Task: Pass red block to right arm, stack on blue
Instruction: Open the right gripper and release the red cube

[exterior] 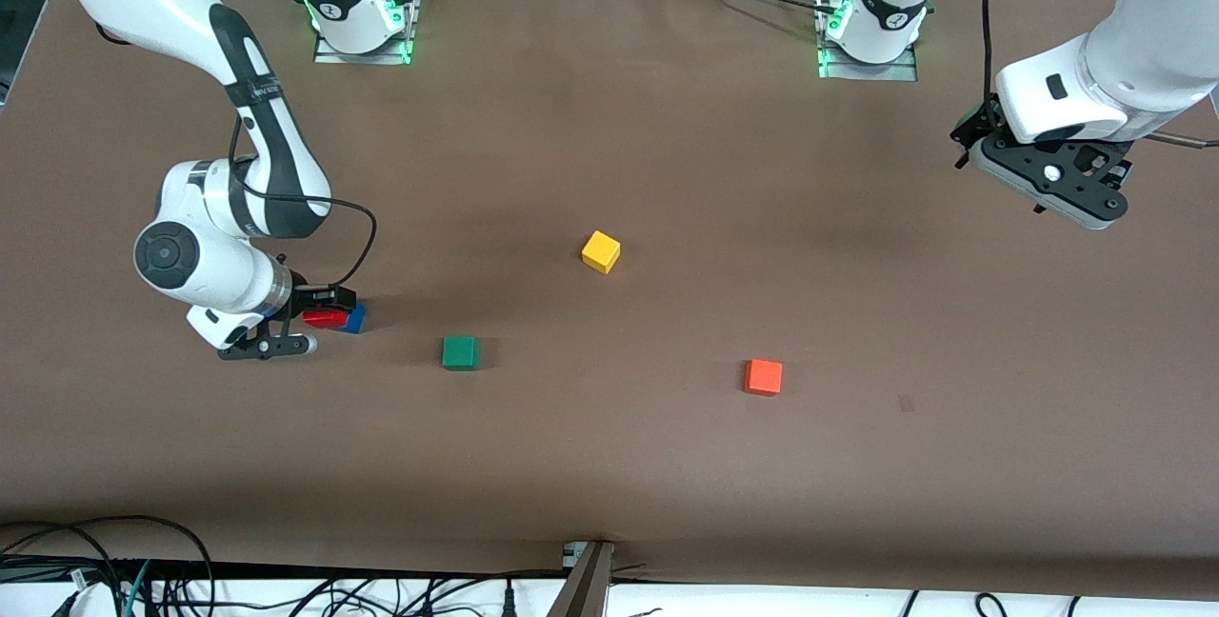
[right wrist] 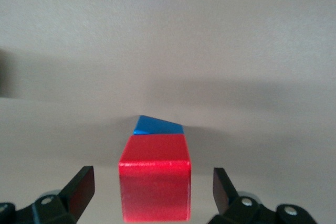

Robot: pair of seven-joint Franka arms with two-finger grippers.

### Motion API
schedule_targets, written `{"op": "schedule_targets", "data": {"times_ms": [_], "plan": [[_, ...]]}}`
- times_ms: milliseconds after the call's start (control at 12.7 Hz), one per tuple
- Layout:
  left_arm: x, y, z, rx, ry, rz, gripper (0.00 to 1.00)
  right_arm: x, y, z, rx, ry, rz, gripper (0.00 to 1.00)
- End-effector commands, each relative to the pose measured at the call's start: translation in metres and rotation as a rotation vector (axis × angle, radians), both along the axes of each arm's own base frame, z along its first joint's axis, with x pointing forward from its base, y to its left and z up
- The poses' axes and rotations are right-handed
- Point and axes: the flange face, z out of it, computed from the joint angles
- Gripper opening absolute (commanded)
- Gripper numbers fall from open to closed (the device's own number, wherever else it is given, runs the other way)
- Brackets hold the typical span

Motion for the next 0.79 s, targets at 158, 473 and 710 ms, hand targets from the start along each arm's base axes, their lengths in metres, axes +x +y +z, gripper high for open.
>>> {"op": "schedule_targets", "data": {"times_ms": [158, 473, 710], "plan": [[-0.009, 0.003, 0.010, 0.031, -0.028, 0.016, 1.00, -0.019, 0.001, 0.147, 0.015, -0.091, -0.006, 1.00], [-0.005, 0.008, 0.011, 0.025, -0.059, 0.023, 1.00, -0.025, -0.010, 0.263, 0.001, -0.056, -0.016, 1.00], [0.007, 0.026, 0.015, 0.014, -0.152, 0.049, 1.00, -0.044, -0.040, 0.322, -0.008, 0.008, -0.058, 1.00]]}}
